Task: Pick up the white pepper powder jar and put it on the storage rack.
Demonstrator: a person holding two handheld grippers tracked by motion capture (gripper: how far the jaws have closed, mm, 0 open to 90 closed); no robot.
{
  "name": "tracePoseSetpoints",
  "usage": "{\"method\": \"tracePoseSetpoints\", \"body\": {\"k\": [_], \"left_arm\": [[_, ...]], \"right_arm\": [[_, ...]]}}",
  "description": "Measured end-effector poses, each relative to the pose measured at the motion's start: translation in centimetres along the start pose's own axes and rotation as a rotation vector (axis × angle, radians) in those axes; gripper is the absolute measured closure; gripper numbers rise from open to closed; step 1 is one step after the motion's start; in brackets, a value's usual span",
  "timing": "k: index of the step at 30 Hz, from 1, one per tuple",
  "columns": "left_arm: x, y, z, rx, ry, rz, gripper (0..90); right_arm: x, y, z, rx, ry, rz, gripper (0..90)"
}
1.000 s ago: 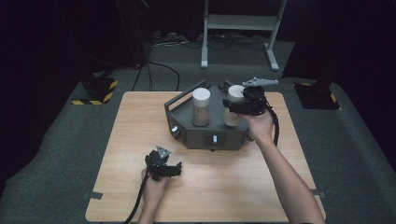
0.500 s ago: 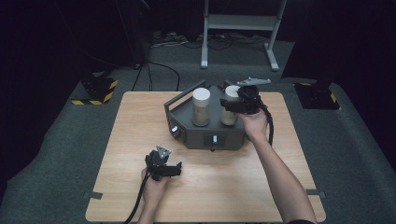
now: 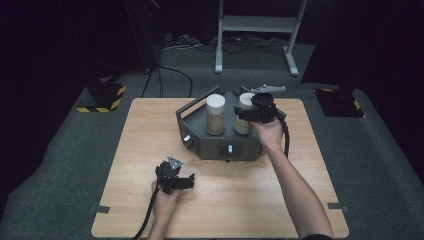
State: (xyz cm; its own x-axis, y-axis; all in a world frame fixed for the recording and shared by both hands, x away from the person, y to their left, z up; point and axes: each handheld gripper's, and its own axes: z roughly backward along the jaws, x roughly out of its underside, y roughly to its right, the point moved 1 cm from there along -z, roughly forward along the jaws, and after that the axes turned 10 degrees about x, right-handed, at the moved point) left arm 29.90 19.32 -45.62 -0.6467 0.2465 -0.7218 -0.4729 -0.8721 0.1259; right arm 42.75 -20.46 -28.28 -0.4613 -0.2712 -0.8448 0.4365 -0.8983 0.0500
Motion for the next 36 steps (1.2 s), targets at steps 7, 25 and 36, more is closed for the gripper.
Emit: {"method": "tracePoseSetpoints", "body": {"k": [7, 25, 36], "left_arm": [[0.0, 0.04, 0.0, -0.001, 0.0, 0.001, 5.0], [0.05, 0.08, -0.02, -0.003, 0.003, 0.004, 5.1], [0.04, 0.08, -0.01, -0.003, 0.003, 0.004, 5.0]], "right_arm": [[0.32, -0.07, -0.19, -0.001, 0.005, 0.004, 34.1], [0.51, -0.23, -0.12, -0.004, 0.006, 0.029, 33.8], [0.48, -0.17, -0.26, -0.004, 0.009, 0.027, 27.7]]}}
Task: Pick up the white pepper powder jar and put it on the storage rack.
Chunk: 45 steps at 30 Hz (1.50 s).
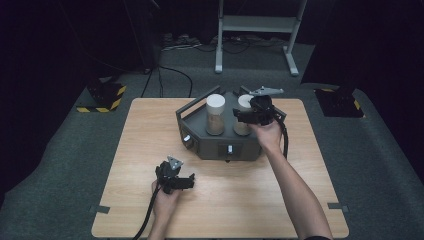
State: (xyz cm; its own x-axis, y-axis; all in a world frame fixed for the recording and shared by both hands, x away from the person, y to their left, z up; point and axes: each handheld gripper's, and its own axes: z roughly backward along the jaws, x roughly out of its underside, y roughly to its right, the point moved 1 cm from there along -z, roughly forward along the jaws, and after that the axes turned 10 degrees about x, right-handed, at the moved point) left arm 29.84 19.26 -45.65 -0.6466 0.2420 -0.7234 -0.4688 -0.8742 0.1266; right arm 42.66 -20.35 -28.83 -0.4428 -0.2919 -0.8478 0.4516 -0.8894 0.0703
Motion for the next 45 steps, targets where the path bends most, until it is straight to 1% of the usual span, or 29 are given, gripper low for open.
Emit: {"method": "tracePoseSetpoints", "body": {"k": [2, 4, 7, 10, 13, 20, 26, 31, 36, 42, 45], "left_arm": [[0.0, 0.0, 0.0, 0.0, 0.0, 0.0, 5.0], [0.0, 0.0, 0.0, 0.0, 0.0, 0.0, 5.1], [0.0, 0.0, 0.0, 0.0, -0.001, -0.001, 5.1], [0.0, 0.0, 0.0, 0.0, -0.002, -0.002, 5.1], [0.0, 0.0, 0.0, 0.0, -0.002, -0.002, 5.1], [0.0, 0.0, 0.0, 0.0, -0.002, -0.002, 5.1], [-0.1, 0.0, 0.0, 0.0, -0.005, -0.004, 5.1], [-0.1, 0.0, 0.0, 0.0, -0.005, -0.004, 5.0], [0.0, 0.0, 0.0, 0.0, -0.004, -0.003, 5.1], [0.0, 0.0, 0.0, 0.001, -0.004, -0.004, 5.1], [-0.1, 0.0, 0.0, 0.0, -0.004, -0.003, 5.0]], "right_arm": [[0.1, 0.3, 0.0, -0.012, 0.01, -0.016, 24.2], [0.2, 0.8, -0.1, -0.036, 0.011, -0.033, 20.5], [0.1, 1.0, 0.0, -0.037, 0.005, -0.031, 16.3], [0.4, 1.6, 0.1, -0.064, 0.014, -0.042, 12.7], [0.6, 1.8, 0.3, -0.07, 0.019, -0.049, 10.9], [1.0, 1.9, 0.7, -0.064, 0.023, -0.048, 10.2], [1.4, 2.2, 1.0, -0.067, 0.023, -0.053, 9.6], [2.0, 2.5, 1.4, -0.077, 0.028, -0.052, 9.7], [2.4, 3.0, 1.6, -0.093, 0.022, -0.052, 9.6], [3.0, 3.3, 2.1, -0.098, 0.03, -0.05, 9.6], [3.3, 3.6, 2.1, -0.107, 0.024, -0.05, 9.4]]}}
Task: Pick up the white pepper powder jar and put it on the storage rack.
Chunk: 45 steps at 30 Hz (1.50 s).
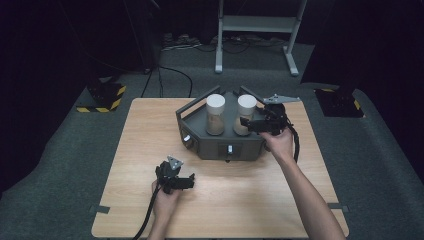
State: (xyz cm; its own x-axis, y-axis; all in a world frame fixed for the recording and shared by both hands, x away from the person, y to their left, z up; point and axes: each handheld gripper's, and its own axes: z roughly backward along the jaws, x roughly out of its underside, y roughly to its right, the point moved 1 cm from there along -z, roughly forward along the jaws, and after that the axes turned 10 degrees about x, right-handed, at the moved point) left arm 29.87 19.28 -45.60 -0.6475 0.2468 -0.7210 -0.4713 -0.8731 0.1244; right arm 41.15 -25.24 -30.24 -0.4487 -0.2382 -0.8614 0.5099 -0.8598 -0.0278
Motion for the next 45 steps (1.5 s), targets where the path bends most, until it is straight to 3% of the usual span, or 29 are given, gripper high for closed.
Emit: {"method": "tracePoseSetpoints", "body": {"k": [34, 45], "left_arm": [[0.0, 0.0, 0.0, 0.0, 0.0, 0.0, 5.0], [0.0, 0.0, 0.0, 0.0, 0.0, 0.0, 5.0]], "right_arm": [[3.1, 1.6, 1.9, -0.006, 0.004, -0.023, 8.9], [4.6, 1.5, 2.6, 0.012, 0.027, -0.041, 10.0]]}}
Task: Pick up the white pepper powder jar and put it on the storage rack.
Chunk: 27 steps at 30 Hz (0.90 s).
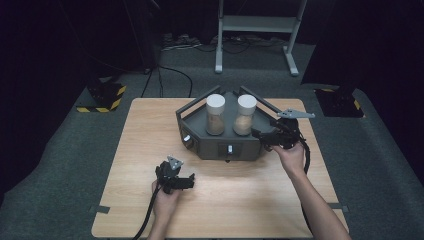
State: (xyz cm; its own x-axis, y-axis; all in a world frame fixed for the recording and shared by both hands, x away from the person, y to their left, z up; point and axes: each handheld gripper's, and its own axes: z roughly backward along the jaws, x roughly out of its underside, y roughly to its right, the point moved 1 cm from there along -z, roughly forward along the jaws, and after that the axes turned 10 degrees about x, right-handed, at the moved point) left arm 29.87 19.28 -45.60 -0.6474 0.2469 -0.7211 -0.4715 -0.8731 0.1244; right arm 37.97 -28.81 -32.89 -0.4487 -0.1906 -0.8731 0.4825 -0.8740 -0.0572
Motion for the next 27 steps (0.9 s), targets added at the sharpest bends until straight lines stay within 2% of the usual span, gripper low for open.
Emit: {"method": "tracePoseSetpoints", "body": {"k": [27], "left_arm": [[0.0, 0.0, 0.0, 0.0, 0.0, 0.0, 5.0]], "right_arm": [[3.3, 0.9, 1.5, 0.025, -0.016, -0.023, 10.8]]}}
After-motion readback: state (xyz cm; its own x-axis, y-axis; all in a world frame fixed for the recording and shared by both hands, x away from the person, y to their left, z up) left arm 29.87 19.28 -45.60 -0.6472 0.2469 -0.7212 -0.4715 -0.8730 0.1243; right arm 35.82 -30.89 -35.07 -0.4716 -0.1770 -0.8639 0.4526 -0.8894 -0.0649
